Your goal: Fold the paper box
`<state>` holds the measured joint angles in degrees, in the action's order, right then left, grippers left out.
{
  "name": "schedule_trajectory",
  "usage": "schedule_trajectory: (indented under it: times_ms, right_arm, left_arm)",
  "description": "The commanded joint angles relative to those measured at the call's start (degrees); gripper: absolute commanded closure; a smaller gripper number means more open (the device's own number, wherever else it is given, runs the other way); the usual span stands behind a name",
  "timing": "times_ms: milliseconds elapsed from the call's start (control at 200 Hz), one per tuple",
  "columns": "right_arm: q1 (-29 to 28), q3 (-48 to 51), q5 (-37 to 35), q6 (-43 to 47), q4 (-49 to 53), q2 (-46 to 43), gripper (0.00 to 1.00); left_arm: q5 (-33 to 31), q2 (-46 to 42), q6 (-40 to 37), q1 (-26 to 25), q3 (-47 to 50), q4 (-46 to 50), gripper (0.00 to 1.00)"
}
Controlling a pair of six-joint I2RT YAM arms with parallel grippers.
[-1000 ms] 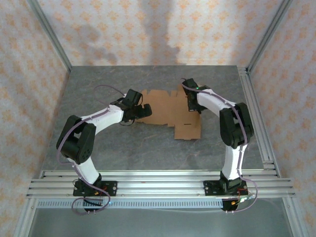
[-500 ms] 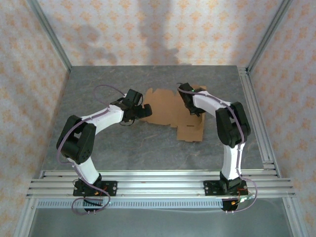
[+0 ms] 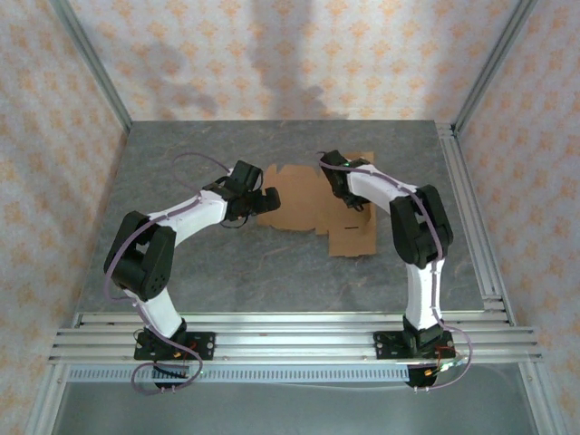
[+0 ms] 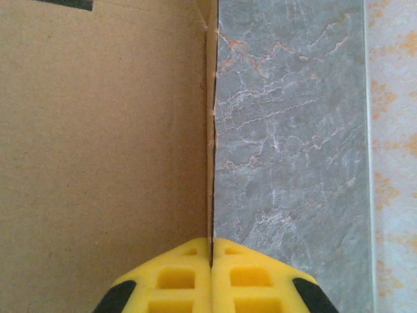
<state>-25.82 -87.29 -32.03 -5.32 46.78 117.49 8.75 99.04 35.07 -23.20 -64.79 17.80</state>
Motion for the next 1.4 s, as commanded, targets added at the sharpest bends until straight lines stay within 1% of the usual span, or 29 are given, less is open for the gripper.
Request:
schedule_trajectory:
  times_ms: [0, 55, 125, 180, 200, 220, 265, 290, 420, 490, 616, 731, 876, 976, 1086, 1176, 1216, 1316, 1396]
  right_arm:
    - [-0.02, -2.06, -3.71, -0.27, 4.46, 0.93, 1.00]
    - [0.58, -0.77, 1.86, 0.05, 2.16, -0.78, 1.00]
    - [1.62, 2.81, 9.76, 0.90, -3.33, -4.28, 1.00]
    - [2.02, 5.41, 15.30, 2.28, -7.30, -6.87, 0.93]
    - [2.09, 6.20, 16.80, 2.60, -8.42, -7.63, 0.87]
    - [2.36, 6.90, 18.43, 2.88, -9.46, -8.35, 0.78]
    - [2.73, 8.23, 21.56, 3.45, -11.42, -9.85, 0.51]
    - [3.04, 9.02, 23.06, 3.48, -12.34, -10.74, 0.44]
    - [5.38, 12.46, 27.71, 1.21, -16.26, -14.95, 0.39]
    - [7.67, 14.23, 31.69, -1.55, -18.28, -16.63, 0.37]
    - [11.61, 16.52, 38.52, -6.80, -21.57, -18.13, 0.37]
    - [14.48, 16.59, 43.39, -9.99, -22.69, -16.56, 0.37]
    - [15.32, 15.36, 43.81, -8.58, -22.26, -12.27, 0.40]
    - [15.31, 15.26, 44.37, -7.74, -22.44, -10.02, 0.46]
    - [15.32, 15.30, 45.49, -7.31, -22.79, -8.28, 0.58]
    - [15.19, 15.42, 46.50, -6.38, -22.96, -7.78, 0.70]
    - [15.20, 15.42, 46.56, -5.76, -23.14, -7.78, 0.78]
    - [15.15, 14.38, 45.06, -3.19, -21.34, -7.83, 0.91]
    - [14.63, 12.76, 42.25, -0.48, -18.67, -7.91, 0.97]
  left_arm:
    - [-0.41, 0.96, -0.88, 0.24, -1.21, 1.41, 0.00]
    - [-0.14, 0.96, -0.96, 0.26, -1.34, 1.40, 0.00]
    - [0.09, 1.21, -1.43, 0.14, -1.86, 1.44, 0.00]
    - [0.09, 1.32, -1.90, 0.05, -2.49, 1.87, 0.00]
    - [-0.03, 1.41, -2.08, -0.08, -2.72, 2.04, 0.00]
    - [-0.04, 1.54, -2.23, -0.13, -3.11, 2.20, 0.00]
    - [-0.03, 1.76, -2.65, -0.26, -3.84, 2.58, 0.00]
    - [-0.12, 1.92, -2.83, -0.38, -4.25, 2.89, 0.00]
    - [0.02, 2.24, -2.85, -0.71, -5.49, 2.96, 0.00]
    - [0.38, 2.60, -2.77, -0.77, -6.08, 2.70, 0.00]
    - [1.41, 4.50, -2.62, -1.10, -8.24, 2.79, 0.00]
    - [3.25, 7.74, -2.81, -1.66, -11.92, 3.72, 0.00]
    - [5.32, 12.50, -2.71, -1.76, -15.51, 4.77, 0.00]
    - [5.88, 13.87, -2.22, -1.76, -16.04, 4.31, 0.00]
    - [6.68, 15.08, -1.70, -1.76, -16.16, 3.76, 0.00]
    - [7.02, 15.03, -1.17, -1.73, -15.39, 2.65, 0.00]
    - [7.06, 14.82, -1.04, -1.76, -15.11, 2.31, 0.00]
    - [6.53, 13.92, -1.10, -1.77, -14.70, 2.04, 0.00]
    - [5.58, 13.05, -1.72, -1.76, -14.74, 2.27, 0.00]
